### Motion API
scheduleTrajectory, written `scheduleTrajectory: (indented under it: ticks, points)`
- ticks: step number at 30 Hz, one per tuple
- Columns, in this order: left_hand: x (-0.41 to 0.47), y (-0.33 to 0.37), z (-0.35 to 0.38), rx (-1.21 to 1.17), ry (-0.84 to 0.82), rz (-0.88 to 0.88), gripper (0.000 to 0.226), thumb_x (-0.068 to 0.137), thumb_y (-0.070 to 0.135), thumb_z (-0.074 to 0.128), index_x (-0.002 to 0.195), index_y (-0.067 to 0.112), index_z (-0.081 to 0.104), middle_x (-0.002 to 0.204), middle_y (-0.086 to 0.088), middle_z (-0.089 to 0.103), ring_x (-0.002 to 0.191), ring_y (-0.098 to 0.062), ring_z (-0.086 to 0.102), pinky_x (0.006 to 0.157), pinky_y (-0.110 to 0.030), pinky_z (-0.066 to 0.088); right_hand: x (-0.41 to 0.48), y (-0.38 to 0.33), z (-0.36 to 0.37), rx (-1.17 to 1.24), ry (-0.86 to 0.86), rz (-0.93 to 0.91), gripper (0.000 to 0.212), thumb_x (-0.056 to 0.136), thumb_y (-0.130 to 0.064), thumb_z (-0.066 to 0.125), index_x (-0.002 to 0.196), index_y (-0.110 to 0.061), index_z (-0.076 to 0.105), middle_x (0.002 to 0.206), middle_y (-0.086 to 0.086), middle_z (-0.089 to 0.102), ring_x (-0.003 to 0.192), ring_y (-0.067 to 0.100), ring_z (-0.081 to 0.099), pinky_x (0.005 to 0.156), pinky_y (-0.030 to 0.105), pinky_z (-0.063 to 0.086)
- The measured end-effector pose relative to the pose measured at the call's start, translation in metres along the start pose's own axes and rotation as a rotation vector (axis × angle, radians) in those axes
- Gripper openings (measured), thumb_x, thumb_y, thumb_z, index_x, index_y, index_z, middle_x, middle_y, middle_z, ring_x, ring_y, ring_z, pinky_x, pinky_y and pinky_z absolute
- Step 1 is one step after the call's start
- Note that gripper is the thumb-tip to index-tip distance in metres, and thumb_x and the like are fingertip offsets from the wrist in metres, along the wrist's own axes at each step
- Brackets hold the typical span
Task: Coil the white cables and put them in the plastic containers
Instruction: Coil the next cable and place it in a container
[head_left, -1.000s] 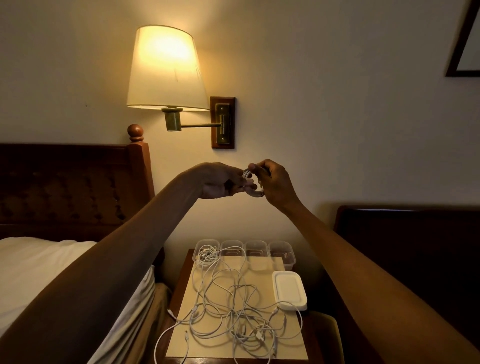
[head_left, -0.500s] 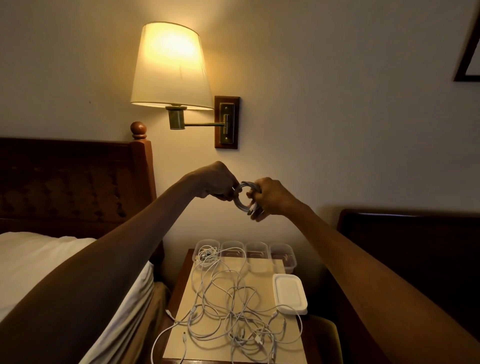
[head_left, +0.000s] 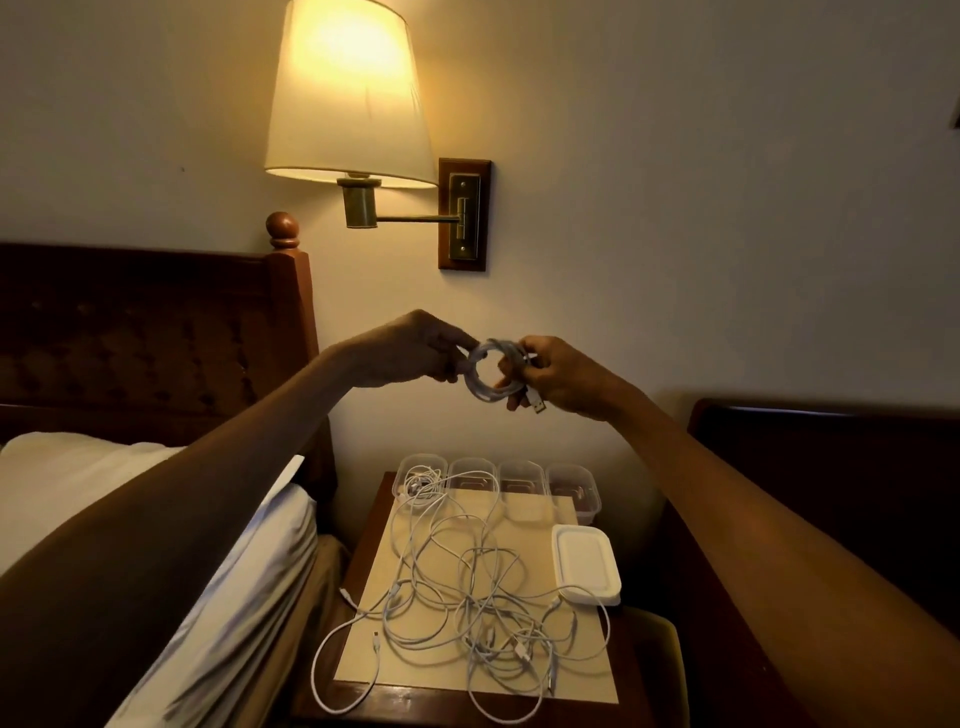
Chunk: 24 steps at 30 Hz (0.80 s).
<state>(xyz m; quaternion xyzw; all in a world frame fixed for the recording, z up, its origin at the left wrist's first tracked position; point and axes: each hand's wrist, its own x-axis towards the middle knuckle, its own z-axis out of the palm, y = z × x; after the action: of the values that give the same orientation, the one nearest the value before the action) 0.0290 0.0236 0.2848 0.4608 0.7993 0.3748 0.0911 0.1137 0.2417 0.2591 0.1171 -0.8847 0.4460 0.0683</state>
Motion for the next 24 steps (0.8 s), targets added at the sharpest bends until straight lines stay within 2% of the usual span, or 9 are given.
scheduleTrajectory:
  ticks: [3,5,7,10,14,17,20,22,24]
  points:
    - [-0.001,-0.016,0.019,-0.420,0.117,-0.092,0.025,0.094,0.008,0.059,0.119,0.006,0.066,0.112,-0.018,0.067,0.104,-0.026,0.065,0.088,-0.034,0.055,0.003,0.008,0.004,0.051,0.084,-0.026,0.017,0.101,-0.020,0.048,0.109,-0.006,0.054,0.095,0.016,0.069,0.070,0.016,0.068,0.074,0.032,0.058]
    - [0.000,-0.025,0.033,-0.624,0.194,-0.179,0.024,0.094,0.013,0.062,0.114,0.002,0.068,0.110,-0.019,0.068,0.102,-0.029,0.068,0.086,-0.035,0.057,0.006,0.020,0.010,0.084,0.117,-0.021,0.023,0.101,-0.023,0.049,0.112,-0.004,0.055,0.091,0.016,0.069,0.069,0.017,0.068,0.073,0.035,0.057]
    - [0.003,-0.036,0.044,-0.747,0.275,-0.231,0.023,0.093,0.009,0.062,0.112,-0.002,0.068,0.106,-0.022,0.069,0.097,-0.030,0.070,0.081,-0.034,0.060,0.010,0.034,0.018,0.124,0.137,-0.006,0.026,0.100,-0.024,0.051,0.113,-0.002,0.056,0.088,0.012,0.070,0.068,0.016,0.069,0.068,0.031,0.057]
    - [0.011,-0.062,0.056,-0.778,0.310,-0.294,0.025,0.092,0.005,0.061,0.115,-0.004,0.067,0.104,-0.023,0.070,0.095,-0.031,0.070,0.078,-0.034,0.060,0.018,0.058,0.030,0.212,0.159,0.047,0.028,0.097,-0.024,0.056,0.115,-0.003,0.057,0.092,0.010,0.072,0.069,0.017,0.072,0.061,0.023,0.056]
    - [0.030,-0.108,0.064,-0.731,0.271,-0.336,0.022,0.093,0.008,0.062,0.112,0.001,0.070,0.100,-0.016,0.072,0.090,-0.021,0.070,0.078,-0.028,0.057,0.040,0.099,0.045,0.205,0.181,0.117,0.028,0.095,-0.028,0.060,0.114,-0.007,0.063,0.093,0.004,0.073,0.074,0.019,0.071,0.064,0.030,0.060]
    - [0.055,-0.147,0.072,-0.660,0.270,-0.366,0.023,0.092,0.009,0.063,0.112,-0.002,0.068,0.102,-0.018,0.071,0.091,-0.022,0.069,0.083,-0.030,0.058,0.068,0.138,0.055,0.172,0.210,0.176,0.027,0.092,-0.028,0.063,0.111,-0.008,0.067,0.096,0.007,0.072,0.085,0.022,0.068,0.067,0.029,0.057]
    - [0.085,-0.189,0.083,-0.588,0.268,-0.370,0.022,0.092,0.007,0.062,0.112,-0.001,0.068,0.101,-0.017,0.070,0.092,-0.023,0.070,0.083,-0.030,0.059,0.100,0.181,0.064,0.110,0.200,0.218,0.022,0.090,-0.025,0.066,0.104,-0.009,0.070,0.092,0.010,0.070,0.081,0.020,0.062,0.070,0.031,0.055]
    - [0.105,-0.217,0.093,-0.543,0.294,-0.375,0.022,0.092,0.007,0.063,0.112,-0.001,0.067,0.100,-0.017,0.070,0.092,-0.023,0.070,0.082,-0.029,0.059,0.120,0.209,0.070,0.065,0.219,0.233,0.021,0.088,-0.025,0.070,0.100,-0.009,0.071,0.086,0.005,0.069,0.076,0.013,0.062,0.074,0.033,0.055]
    - [0.125,-0.246,0.103,-0.502,0.335,-0.399,0.021,0.091,0.007,0.065,0.111,-0.001,0.068,0.099,-0.018,0.071,0.090,-0.025,0.069,0.082,-0.031,0.059,0.140,0.238,0.077,0.012,0.269,0.242,0.022,0.083,-0.024,0.075,0.100,-0.010,0.071,0.084,-0.002,0.067,0.074,0.007,0.061,0.073,0.026,0.053]
